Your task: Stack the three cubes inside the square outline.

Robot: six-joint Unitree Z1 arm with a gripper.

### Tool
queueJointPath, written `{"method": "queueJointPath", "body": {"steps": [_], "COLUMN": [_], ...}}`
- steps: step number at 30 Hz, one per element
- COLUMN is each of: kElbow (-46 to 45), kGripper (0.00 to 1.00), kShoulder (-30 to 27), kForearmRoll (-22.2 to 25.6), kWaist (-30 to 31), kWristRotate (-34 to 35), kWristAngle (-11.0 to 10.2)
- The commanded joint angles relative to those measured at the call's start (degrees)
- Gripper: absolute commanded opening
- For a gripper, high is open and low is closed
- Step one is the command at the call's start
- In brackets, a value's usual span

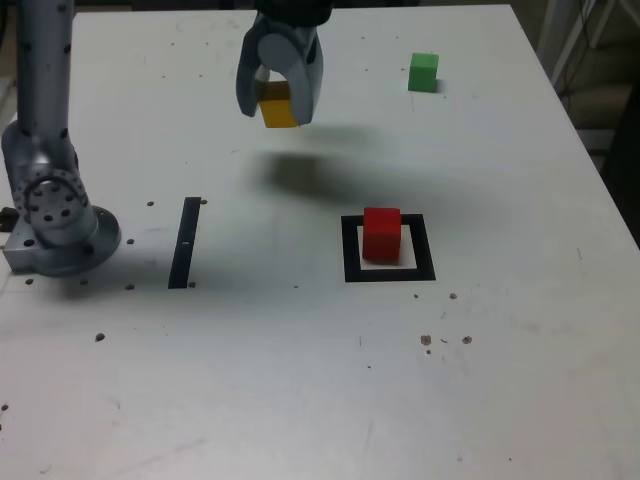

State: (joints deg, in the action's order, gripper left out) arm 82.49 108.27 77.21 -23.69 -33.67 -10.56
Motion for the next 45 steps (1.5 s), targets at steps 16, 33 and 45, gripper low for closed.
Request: {"method": "queueJointPath", "body": {"steps": [16, 33, 45], "kElbow": [10.51, 18.16, 21.26], "kGripper": [0.27, 0.27, 0.27], "kShoulder": [2.31, 10.16, 13.47], "kForearmRoll": [9.2, 13.33, 14.15], "kWaist": [13.07, 20.35, 24.82], "kWristRotate": [7.84, 15.51, 22.72], "kWristAngle": [2.0, 5.06, 7.12]}}
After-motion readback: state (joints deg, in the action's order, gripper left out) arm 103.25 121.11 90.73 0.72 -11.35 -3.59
